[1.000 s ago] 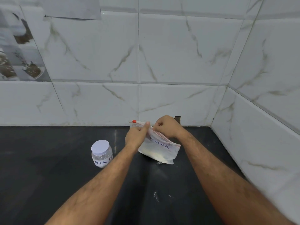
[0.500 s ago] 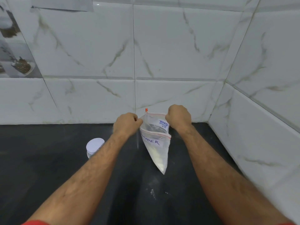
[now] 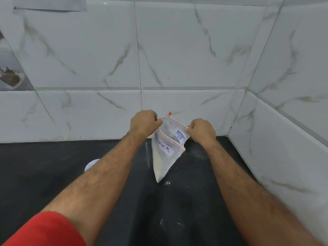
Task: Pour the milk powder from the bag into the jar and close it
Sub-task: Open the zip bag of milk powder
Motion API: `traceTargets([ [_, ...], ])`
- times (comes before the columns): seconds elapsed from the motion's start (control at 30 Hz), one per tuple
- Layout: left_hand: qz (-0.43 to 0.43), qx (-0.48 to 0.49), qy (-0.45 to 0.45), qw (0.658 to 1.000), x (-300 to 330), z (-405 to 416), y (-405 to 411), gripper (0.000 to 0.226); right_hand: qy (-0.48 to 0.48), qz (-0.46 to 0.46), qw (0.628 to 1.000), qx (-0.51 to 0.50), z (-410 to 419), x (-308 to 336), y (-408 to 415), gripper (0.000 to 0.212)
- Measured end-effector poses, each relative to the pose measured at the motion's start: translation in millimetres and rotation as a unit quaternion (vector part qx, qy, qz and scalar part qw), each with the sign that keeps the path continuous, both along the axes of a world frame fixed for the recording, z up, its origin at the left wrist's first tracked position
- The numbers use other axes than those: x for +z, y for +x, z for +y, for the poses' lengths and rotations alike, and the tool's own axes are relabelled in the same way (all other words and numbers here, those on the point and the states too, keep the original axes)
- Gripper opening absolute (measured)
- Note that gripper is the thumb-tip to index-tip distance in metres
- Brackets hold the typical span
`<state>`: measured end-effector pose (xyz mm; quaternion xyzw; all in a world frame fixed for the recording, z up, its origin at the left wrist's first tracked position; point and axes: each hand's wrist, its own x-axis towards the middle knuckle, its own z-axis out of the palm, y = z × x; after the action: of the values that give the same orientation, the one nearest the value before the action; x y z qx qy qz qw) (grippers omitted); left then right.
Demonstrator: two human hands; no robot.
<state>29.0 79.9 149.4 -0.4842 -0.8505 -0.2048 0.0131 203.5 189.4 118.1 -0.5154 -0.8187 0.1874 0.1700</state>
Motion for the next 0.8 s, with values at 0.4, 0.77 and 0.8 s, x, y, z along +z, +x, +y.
traceTargets([
  [0.4,0.06,-0.059,-0.121,0.989,-40,89,49,0.032,-0.212,0.077,0.972,-0.071,66,-70,31,0.014],
  [0.77,-0.084,-0.084,-0.118,0.986,-121,49,88,0.045,-0.342,0.171,0.913,-0.144,48,-116,71,0.009],
  [0.8,-0.082,-0.08,-0.122,0.986,-125,43,85,0.044,-0.347,0.177,0.91,-0.143,45,-118,75,0.01],
])
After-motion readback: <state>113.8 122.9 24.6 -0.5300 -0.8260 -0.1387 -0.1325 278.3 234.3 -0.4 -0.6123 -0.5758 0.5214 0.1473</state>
